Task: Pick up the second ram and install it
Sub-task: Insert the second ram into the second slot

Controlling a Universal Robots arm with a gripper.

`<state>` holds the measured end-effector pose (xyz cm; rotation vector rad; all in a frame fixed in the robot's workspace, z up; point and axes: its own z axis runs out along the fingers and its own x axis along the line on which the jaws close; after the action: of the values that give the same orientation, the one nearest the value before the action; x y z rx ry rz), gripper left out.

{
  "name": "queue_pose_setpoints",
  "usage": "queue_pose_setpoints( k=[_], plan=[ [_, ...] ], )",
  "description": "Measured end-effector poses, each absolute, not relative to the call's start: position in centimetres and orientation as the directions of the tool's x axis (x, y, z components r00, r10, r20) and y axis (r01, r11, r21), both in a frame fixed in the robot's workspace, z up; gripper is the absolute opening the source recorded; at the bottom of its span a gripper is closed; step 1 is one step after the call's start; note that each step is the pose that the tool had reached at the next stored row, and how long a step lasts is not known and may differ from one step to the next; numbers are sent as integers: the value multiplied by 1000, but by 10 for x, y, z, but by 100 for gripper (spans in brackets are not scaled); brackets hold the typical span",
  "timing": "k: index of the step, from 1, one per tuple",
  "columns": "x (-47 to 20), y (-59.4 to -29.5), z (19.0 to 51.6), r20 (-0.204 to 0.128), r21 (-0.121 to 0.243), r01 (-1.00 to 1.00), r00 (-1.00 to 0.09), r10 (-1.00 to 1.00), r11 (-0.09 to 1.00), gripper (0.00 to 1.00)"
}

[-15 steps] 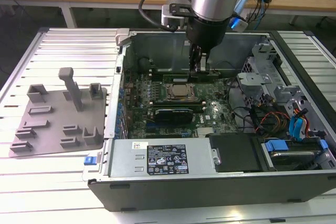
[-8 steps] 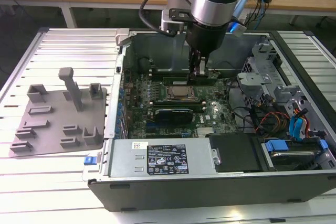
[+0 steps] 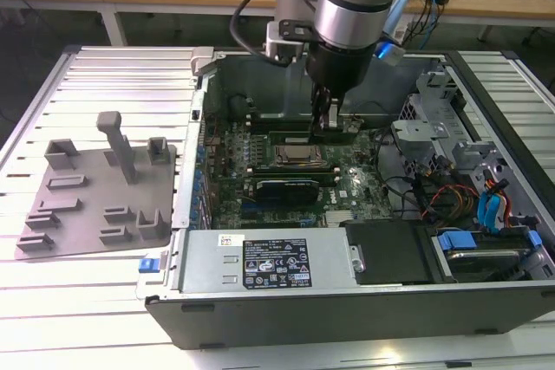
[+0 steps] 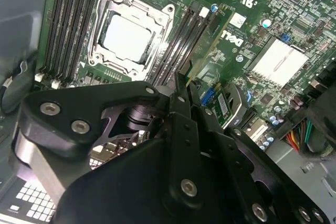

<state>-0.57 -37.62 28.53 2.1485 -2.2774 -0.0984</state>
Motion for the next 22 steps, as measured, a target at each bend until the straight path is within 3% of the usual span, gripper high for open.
queue_pose_setpoints(
  k=[15, 22],
  plan=[
    [-6, -376, 267, -36, 52, -997, -59, -998, 57, 11],
    [-6, -360, 261, -37, 52, -997, -59, -998, 57, 11]
  ],
)
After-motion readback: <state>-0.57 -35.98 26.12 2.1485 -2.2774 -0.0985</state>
